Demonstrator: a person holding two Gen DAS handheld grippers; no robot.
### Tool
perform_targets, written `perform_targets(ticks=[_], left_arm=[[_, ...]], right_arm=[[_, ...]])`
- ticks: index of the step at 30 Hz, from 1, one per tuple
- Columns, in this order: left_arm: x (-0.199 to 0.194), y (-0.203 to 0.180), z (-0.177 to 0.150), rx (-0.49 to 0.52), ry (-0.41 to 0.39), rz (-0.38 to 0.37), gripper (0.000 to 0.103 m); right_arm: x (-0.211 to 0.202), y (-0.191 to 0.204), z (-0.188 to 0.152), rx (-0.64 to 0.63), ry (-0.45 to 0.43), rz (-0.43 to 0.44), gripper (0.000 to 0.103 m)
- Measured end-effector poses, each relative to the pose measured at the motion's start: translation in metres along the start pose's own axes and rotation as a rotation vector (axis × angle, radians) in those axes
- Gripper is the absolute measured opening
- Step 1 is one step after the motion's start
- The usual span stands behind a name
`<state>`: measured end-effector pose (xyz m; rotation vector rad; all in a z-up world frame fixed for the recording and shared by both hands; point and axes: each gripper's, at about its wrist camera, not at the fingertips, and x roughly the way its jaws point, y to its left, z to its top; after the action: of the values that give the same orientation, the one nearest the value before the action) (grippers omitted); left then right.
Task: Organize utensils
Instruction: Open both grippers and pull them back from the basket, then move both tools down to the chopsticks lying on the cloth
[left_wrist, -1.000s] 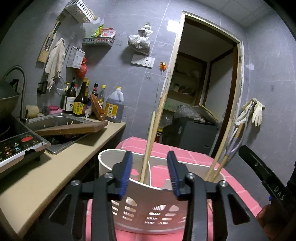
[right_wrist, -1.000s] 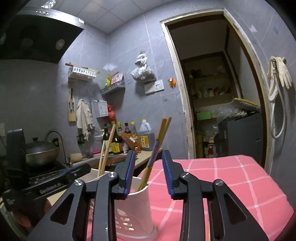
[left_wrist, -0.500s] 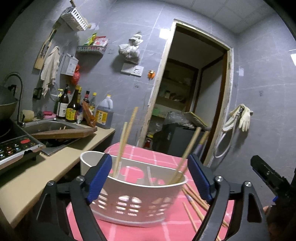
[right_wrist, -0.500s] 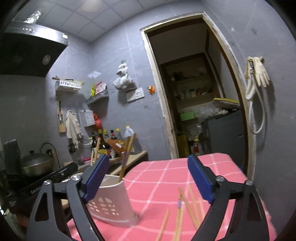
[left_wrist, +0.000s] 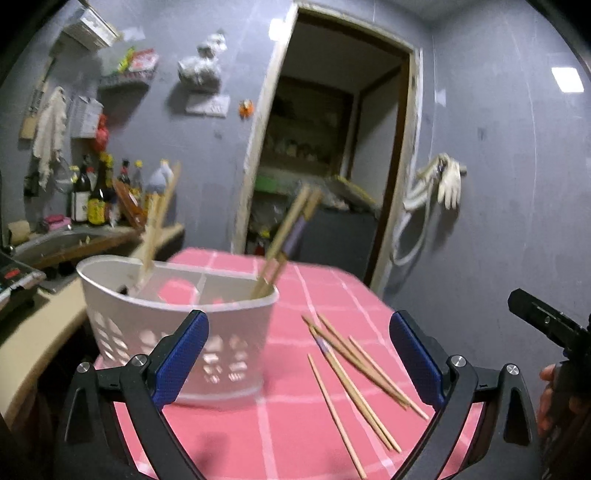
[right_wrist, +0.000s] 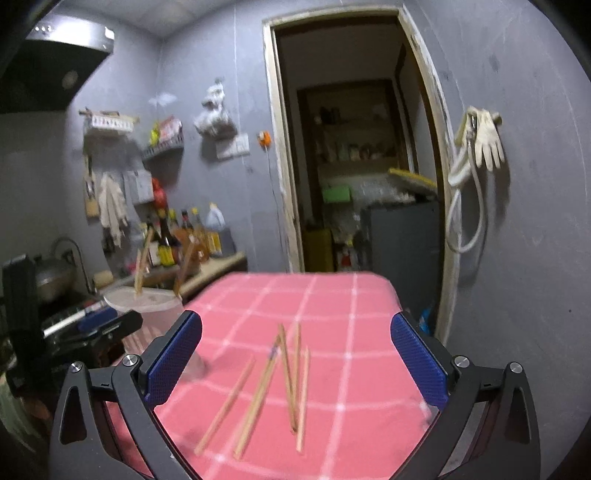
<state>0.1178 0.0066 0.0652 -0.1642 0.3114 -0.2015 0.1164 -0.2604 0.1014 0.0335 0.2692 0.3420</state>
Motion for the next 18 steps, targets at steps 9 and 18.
perform_targets(ticks=[9,18], left_arm=[[0.046,-0.015,-0.03,0.029,0.214,0.021,0.095],[0.075,-0.019,-0.045,0.043,0.344,0.0,0.091]], right_arm=[[0.051,-0.032,-0.039,0.072,0.265,-0.016,0.098],[0.097,-0.041,-0.058,0.069,0.431,0.004,0.06]])
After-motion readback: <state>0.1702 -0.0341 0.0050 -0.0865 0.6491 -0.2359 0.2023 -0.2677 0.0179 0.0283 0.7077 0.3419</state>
